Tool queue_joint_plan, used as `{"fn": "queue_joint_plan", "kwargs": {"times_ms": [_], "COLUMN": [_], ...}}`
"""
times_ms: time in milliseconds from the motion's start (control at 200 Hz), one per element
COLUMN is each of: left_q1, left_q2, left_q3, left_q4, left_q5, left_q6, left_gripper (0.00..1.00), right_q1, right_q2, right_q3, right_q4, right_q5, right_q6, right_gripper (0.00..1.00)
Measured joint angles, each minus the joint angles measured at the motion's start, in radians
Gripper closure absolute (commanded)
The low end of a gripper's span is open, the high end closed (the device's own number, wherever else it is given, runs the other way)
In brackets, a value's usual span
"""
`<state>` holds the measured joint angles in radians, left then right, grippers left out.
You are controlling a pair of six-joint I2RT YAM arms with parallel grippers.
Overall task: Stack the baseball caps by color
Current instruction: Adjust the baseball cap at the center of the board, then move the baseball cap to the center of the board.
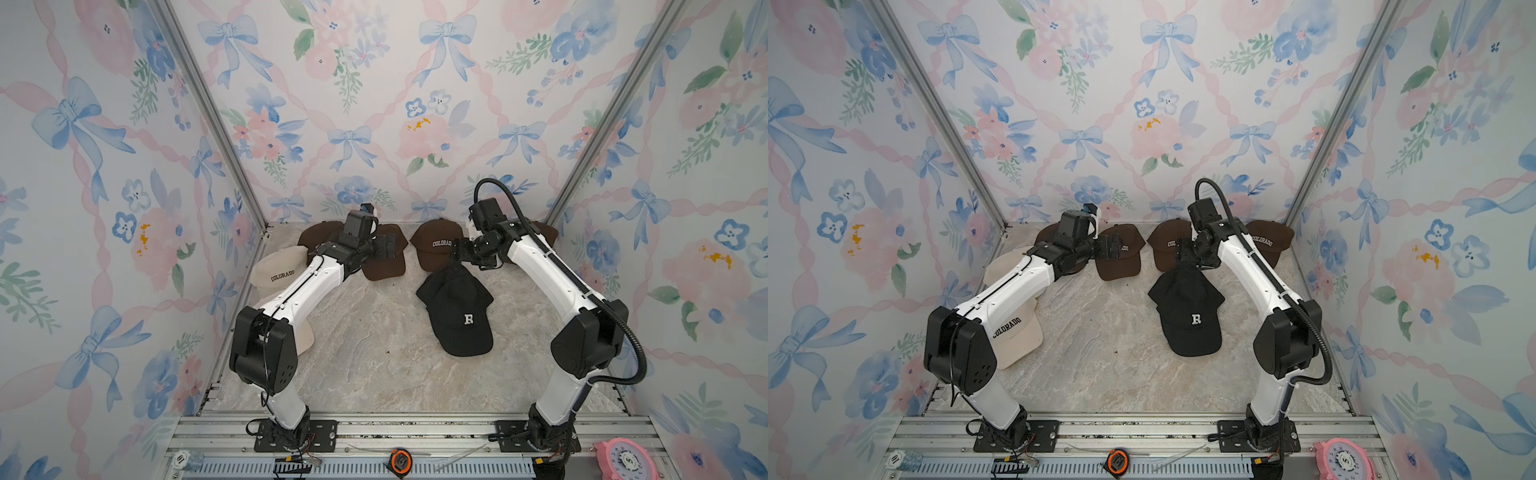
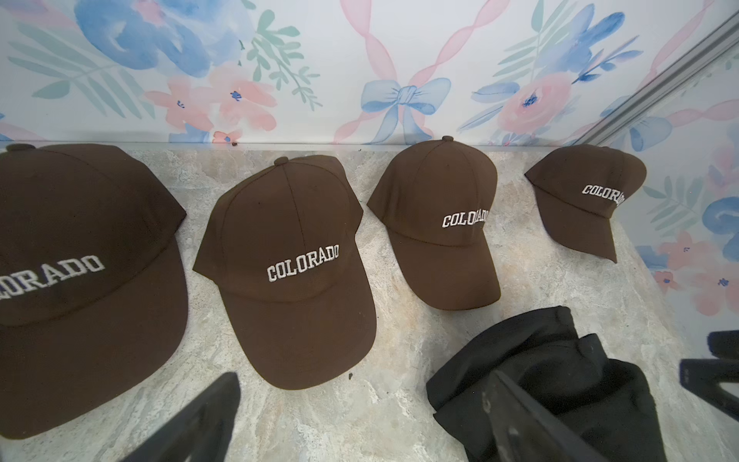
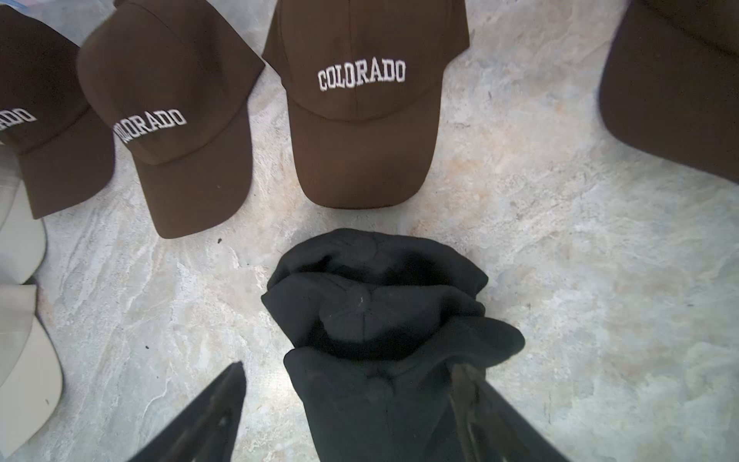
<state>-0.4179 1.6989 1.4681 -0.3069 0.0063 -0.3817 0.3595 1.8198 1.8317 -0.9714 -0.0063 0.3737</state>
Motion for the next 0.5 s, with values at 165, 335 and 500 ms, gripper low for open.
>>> {"fn": "queue_joint_plan", "kwargs": {"times_ms": [165, 335, 500], "left_q1": [0.0, -0.014, -0.034], "left_q2": [0.017, 0.089, 0.142], "left_q3": [0.059, 0.161, 0.209], "left_q4": [-0.041, -0.067, -0.096], "left_q5": [0.021, 0.025, 0.025], "left_q6": [-0.02, -0.027, -0.04], "left_gripper": [0.02, 0.02, 0.02], "right_q1": [-0.034, -0.09, -0.111], "right_q2": [0.0, 0.002, 0.07], "right_q3": [0.061, 0.103, 0.214], "right_q4": [-0.013, -0.014, -0.032], "right_q5": [-0.024, -0.044, -0.05], "right_q6": [-0.012, -0.026, -0.051], "right_gripper": [0.16, 0.16, 0.18]}}
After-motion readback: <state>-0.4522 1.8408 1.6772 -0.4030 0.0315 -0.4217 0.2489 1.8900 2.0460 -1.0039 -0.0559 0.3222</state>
